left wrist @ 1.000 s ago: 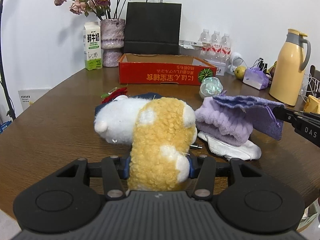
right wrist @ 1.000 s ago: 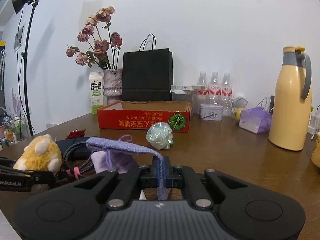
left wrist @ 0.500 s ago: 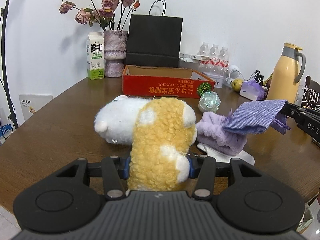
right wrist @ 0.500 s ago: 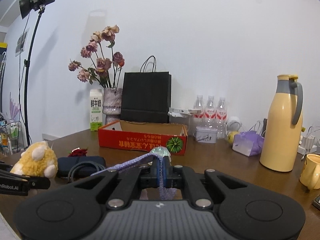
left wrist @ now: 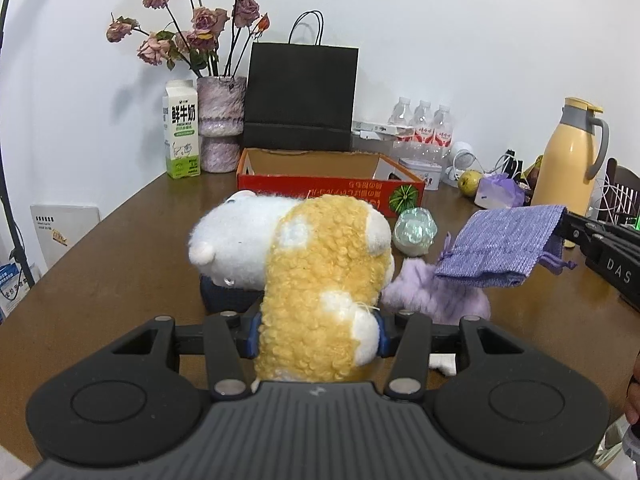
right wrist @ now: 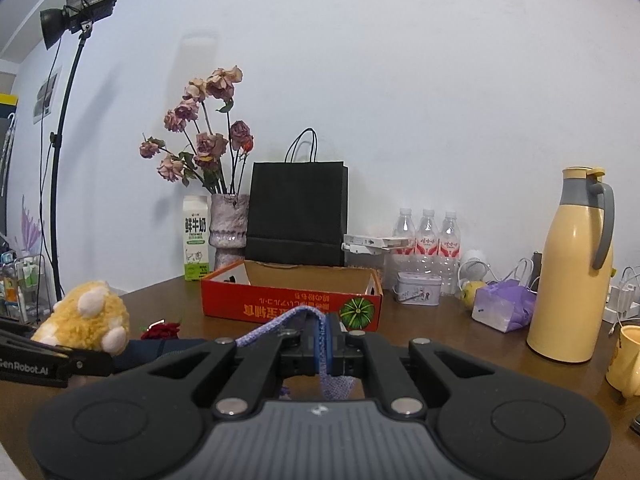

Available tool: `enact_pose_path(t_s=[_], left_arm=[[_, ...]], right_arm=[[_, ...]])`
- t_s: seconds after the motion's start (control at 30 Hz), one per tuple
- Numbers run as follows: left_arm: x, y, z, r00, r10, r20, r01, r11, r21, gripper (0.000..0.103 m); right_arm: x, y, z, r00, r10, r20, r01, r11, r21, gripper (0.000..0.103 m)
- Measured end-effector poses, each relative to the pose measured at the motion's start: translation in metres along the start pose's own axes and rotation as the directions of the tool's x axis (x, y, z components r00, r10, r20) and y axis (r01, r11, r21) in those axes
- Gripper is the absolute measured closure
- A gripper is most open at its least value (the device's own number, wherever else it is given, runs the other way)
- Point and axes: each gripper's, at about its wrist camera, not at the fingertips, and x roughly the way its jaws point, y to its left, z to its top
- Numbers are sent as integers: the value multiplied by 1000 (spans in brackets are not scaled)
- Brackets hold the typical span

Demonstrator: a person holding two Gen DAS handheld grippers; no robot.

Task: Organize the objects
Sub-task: 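Lift and carry the plush toy and purple bag toward the red box with both tools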

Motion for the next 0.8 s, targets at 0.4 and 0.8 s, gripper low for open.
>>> enact_pose_path(t_s=[0.4, 0.8], left_arm=[[23, -4, 37, 1000, -11, 12, 11, 1000, 12, 53], [58, -2, 72, 1000, -9, 4, 9, 1000, 9, 53]], right_arm=[[34, 1, 20, 1000, 24, 21, -24, 1000, 3, 101], [83, 1, 40, 999, 50, 21, -50, 999, 4, 101]])
